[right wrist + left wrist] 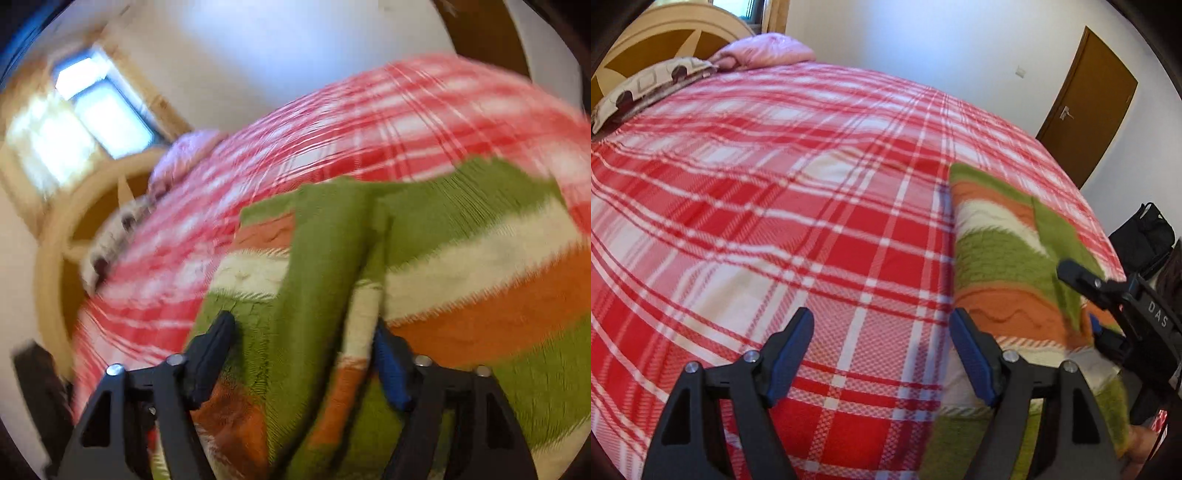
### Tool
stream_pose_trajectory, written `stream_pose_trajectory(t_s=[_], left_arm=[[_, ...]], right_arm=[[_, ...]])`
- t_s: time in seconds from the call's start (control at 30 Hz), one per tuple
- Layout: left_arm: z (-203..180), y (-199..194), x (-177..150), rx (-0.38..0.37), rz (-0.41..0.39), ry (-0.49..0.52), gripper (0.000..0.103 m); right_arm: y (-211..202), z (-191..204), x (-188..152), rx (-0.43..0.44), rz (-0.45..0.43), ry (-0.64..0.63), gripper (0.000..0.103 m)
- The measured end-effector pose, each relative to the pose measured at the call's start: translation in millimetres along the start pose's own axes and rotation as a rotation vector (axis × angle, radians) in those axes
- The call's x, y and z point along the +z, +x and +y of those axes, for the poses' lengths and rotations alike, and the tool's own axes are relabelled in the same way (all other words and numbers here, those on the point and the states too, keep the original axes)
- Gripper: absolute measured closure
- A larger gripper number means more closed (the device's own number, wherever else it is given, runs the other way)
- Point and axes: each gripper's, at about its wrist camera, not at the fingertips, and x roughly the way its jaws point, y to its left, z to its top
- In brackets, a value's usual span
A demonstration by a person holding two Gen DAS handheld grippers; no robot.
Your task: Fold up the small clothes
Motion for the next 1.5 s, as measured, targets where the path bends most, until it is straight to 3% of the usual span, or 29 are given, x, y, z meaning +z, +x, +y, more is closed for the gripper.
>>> stream_pose_trajectory(t_s=[0.03,0.2,0.47,0.67,0.87,1.13,1.2,1.27,1.3,1.37,1.43,1.5], left_arm=[[0,3,-2,0.002,0.003,0.0,0.025],[-3,4,-7,0.027,-0.029,0.034,0.025],[-1,-9,9,-0.011,-0.047,-0.01,0.025],[-35,-19,24,-0.034,-0.082,0.091,0.025],[-74,-14,24,-0.062,-0.068,0.172,0.025],[-119,10,3,-0.003,-0.028,0.258,0.024],[-121,13,2,0.015,-0.016,0.26,0.022],[-120,13,2,0.036,-0.02,0.264,0.017],[-119,12,3,0.039,-0.017,0.268,0.017],[-117,7,4,0.046,-0.008,0.28,0.017],[-117,2,3,0.054,-0.011,0.293,0.017],[-116,-5,2,0.067,-0.022,0.311,0.017]], right_arm=[[1,6,-2,-0.026,-0.001,-0.035,0.059],[-1,20,-3,-0.089,-0.019,-0.145,0.082],[-56,7,30,-0.014,-0.061,-0.233,0.088],[-94,-47,48,-0.074,-0.05,-0.284,0.088],[-82,-109,33,-0.168,0.031,-0.251,0.088],[-72,-130,14,-0.228,-0.039,-0.168,0.087],[-73,-130,15,-0.243,-0.04,-0.167,0.08],[-78,-132,14,-0.268,-0.045,-0.154,0.059],[-81,-135,16,-0.269,-0.042,-0.131,0.056],[-100,-138,17,-0.303,-0.066,-0.062,0.053],[-121,-127,13,-0.358,-0.128,-0.085,0.053],[-144,-102,0,-0.311,-0.17,-0.16,0.053]])
